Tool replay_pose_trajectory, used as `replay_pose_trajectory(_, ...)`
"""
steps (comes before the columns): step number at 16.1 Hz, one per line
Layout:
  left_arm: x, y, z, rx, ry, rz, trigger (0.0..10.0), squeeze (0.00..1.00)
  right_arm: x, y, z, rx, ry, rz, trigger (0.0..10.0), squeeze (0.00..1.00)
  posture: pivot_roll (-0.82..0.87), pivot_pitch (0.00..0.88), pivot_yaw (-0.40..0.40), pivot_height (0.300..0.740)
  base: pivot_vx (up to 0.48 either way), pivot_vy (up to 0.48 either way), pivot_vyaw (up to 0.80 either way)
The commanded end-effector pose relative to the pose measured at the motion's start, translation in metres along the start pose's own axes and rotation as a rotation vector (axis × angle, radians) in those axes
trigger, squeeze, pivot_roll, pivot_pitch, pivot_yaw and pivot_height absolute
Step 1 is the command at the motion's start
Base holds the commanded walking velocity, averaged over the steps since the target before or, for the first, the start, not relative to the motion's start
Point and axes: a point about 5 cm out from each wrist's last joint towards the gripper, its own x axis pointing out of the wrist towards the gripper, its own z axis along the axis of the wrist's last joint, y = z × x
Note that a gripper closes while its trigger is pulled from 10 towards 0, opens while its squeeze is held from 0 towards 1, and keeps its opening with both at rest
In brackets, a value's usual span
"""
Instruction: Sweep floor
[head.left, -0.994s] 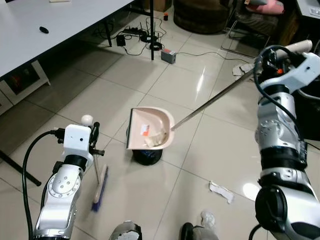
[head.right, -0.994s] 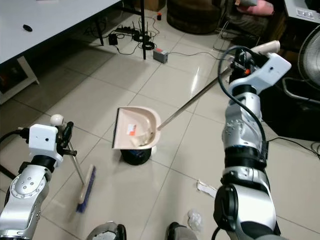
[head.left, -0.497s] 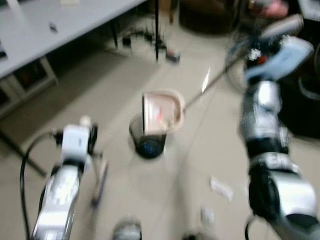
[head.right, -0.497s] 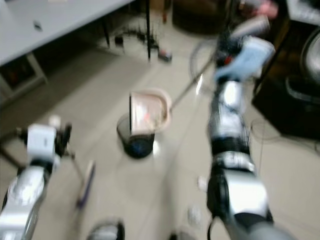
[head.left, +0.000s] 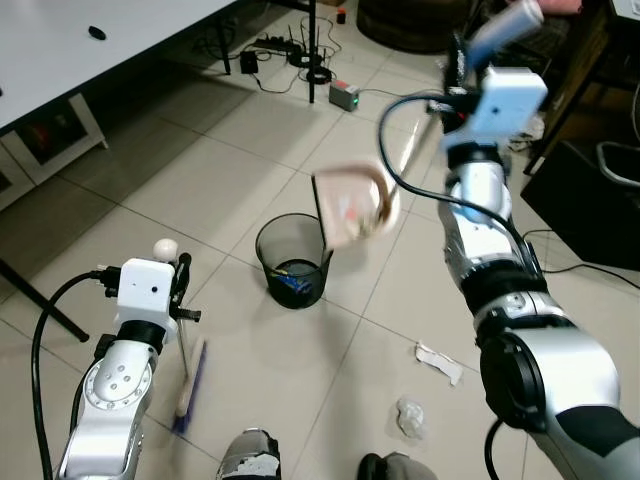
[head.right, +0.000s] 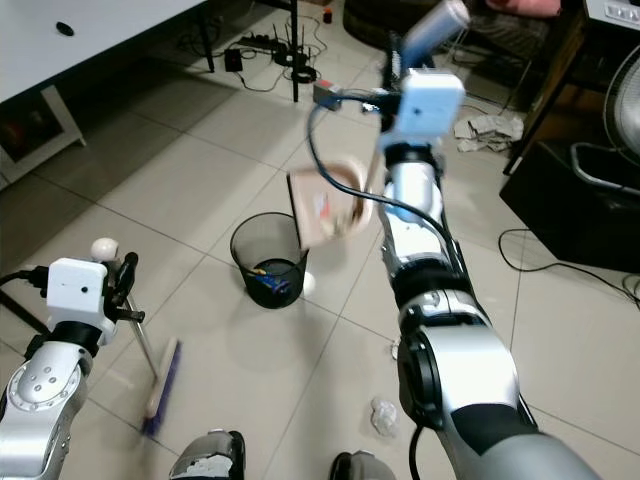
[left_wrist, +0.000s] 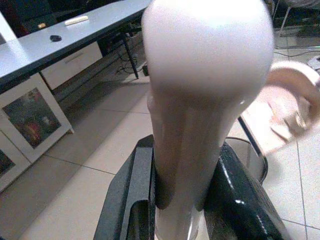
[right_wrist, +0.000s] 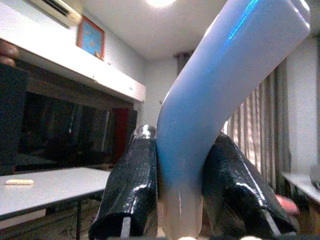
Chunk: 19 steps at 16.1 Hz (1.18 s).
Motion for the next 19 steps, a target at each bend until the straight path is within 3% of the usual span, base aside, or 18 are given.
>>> replay_pose_trajectory(1,-0.002,0.003,0.006,0.022,-0.016,0.007,10.0,0.00,0.010,0.009,0.015,0.000,-0.100,0.028,10.0,0.00,0.16,0.195,-0.012,0.740,0.000,0.000,0.00)
replay_pose_trajectory(6,-0.006,0.005,0.005,0.027,-0.008,0.018,10.0,0.00,0.003,0.043,0.016,0.004,-0.129,0.158,10.0,0.00,0.17,0.194,-0.022,0.740,0.000,0.000,0.00)
replay_pose_trajectory(12,-0.001,0.003,0.007,0.028,-0.017,0.019,10.0,0.00,-0.023,0.086,0.017,0.043,-0.184,0.337,10.0,0.00,0.17,0.176,-0.026,0.740,0.000,0.000,0.00)
replay_pose_trajectory(17,0.002,0.002,0.007,0.033,-0.023,0.011,10.0,0.00,-0.032,0.093,0.016,-0.054,-0.216,0.422,10.0,0.00,0.16,0.164,-0.021,0.740,0.000,0.000,0.00)
replay_pose_trajectory(19,0.004,0.000,0.008,0.036,-0.027,0.004,10.0,0.00,-0.022,0.080,0.020,-0.104,-0.249,0.351,10.0,0.00,0.16,0.157,-0.016,0.740,0.000,0.000,0.00)
